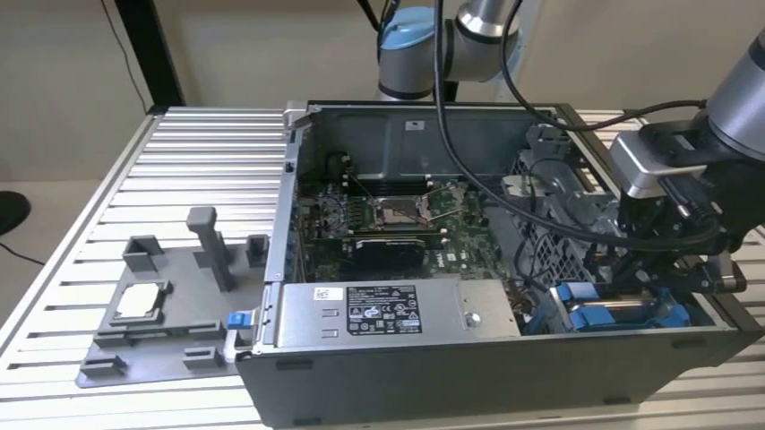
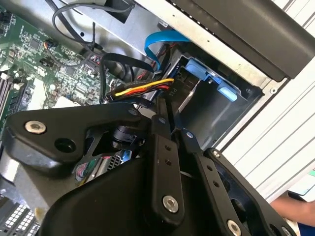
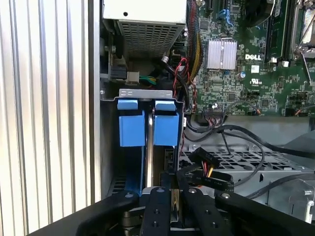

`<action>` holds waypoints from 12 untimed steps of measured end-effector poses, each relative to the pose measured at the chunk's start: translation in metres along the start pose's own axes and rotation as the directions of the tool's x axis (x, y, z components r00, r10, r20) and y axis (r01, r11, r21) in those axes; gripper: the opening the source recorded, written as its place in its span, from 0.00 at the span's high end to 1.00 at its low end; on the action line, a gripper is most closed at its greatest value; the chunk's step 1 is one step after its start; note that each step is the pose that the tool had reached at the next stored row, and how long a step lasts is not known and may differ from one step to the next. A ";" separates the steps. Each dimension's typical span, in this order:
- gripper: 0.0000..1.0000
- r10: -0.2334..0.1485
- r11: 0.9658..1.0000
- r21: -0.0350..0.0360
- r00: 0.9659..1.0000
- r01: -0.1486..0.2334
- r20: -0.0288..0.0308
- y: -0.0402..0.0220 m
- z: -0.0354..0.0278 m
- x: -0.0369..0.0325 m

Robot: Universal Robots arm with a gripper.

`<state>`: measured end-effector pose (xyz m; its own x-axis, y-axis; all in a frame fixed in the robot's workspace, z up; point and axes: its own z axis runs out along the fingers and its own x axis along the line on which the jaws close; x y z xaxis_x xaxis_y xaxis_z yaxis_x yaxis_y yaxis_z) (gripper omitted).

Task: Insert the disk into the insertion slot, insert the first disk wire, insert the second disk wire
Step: 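Insert the second disk wire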

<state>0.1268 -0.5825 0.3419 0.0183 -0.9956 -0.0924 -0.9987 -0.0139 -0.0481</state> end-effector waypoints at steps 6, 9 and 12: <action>1.00 -0.001 1.000 0.012 1.000 0.001 -0.001 0.0004 0.0037 0.0003; 1.00 -0.001 1.000 0.014 1.000 0.001 -0.001 0.0017 0.0061 0.0005; 1.00 -0.001 1.000 0.014 1.000 0.002 -0.001 0.0037 0.0089 0.0007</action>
<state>0.1236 -0.5824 0.3329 0.0198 -0.9956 -0.0914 -0.9979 -0.0141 -0.0625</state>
